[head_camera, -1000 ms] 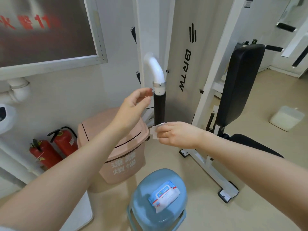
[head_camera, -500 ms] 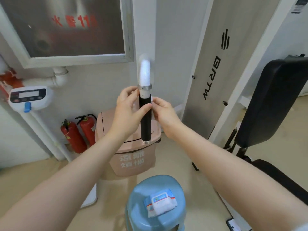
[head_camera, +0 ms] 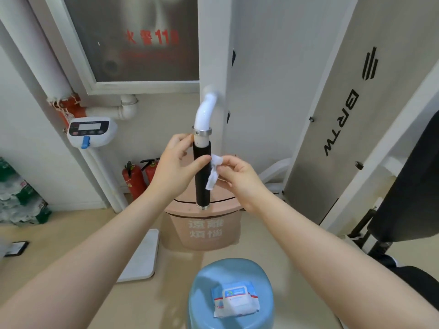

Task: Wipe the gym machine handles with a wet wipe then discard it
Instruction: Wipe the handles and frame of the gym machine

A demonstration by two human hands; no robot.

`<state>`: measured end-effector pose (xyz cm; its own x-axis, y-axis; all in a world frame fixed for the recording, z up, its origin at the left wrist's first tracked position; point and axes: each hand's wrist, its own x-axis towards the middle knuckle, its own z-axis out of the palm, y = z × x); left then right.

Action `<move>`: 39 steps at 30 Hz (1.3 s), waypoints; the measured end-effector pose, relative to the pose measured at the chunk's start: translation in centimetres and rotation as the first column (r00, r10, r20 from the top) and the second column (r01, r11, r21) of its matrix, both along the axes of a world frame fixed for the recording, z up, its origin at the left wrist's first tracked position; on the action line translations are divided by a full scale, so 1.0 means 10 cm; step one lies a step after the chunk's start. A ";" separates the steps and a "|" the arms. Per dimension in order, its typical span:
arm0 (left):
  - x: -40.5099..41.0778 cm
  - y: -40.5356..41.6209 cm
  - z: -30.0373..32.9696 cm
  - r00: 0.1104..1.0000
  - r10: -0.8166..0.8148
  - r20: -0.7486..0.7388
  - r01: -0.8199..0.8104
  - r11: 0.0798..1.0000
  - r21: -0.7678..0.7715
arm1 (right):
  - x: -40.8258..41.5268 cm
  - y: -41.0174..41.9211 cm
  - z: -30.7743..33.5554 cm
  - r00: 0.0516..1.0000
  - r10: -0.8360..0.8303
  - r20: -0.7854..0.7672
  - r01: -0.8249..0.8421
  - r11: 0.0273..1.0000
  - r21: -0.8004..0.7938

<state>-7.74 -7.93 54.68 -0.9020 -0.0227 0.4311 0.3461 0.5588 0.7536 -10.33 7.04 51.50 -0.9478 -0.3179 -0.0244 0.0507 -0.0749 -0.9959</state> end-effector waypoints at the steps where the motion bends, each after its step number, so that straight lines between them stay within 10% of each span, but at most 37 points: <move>1: -0.01 -0.01 0.01 1.000 -0.018 -0.007 0.018 1.000 -0.008 | -0.02 -0.01 0.03 1.000 -0.021 -0.015 0.020 0.997 -0.076; 7: -0.06 0.09 0.16 0.993 -0.022 -0.112 0.026 0.999 0.036 | -0.14 0.05 -0.24 0.997 0.032 -0.064 -0.005 0.924 0.382; 12: -0.06 0.32 0.34 0.845 0.051 -0.532 -0.202 0.952 -0.230 | -0.49 0.31 -0.02 0.981 -0.174 0.082 0.177 0.984 -0.033; 15: -0.13 0.59 0.37 0.595 -0.078 -0.800 -0.586 0.640 -0.497 | -0.72 0.49 -0.02 0.961 -0.217 0.174 0.218 0.976 0.013; 21: -0.48 1.19 0.04 0.687 0.023 -0.726 -0.699 0.293 -0.652 | -1.16 0.88 0.06 0.969 -0.158 0.189 0.177 0.980 -0.087; 28: -0.71 1.20 -0.14 0.645 0.220 -0.732 -0.758 0.060 -0.649 | -1.71 0.71 0.29 0.889 -0.094 -0.449 0.170 0.977 0.132; 35: -0.79 1.06 -0.07 0.676 0.208 -0.707 -0.727 0.026 -0.686 | -1.84 0.32 -0.01 0.358 0.453 -0.816 0.084 0.855 0.512; 39: -0.82 0.99 -0.02 0.707 0.172 -0.686 -0.701 0.043 -0.712 | -2.19 0.32 -0.10 0.600 0.273 -0.752 0.283 0.807 0.519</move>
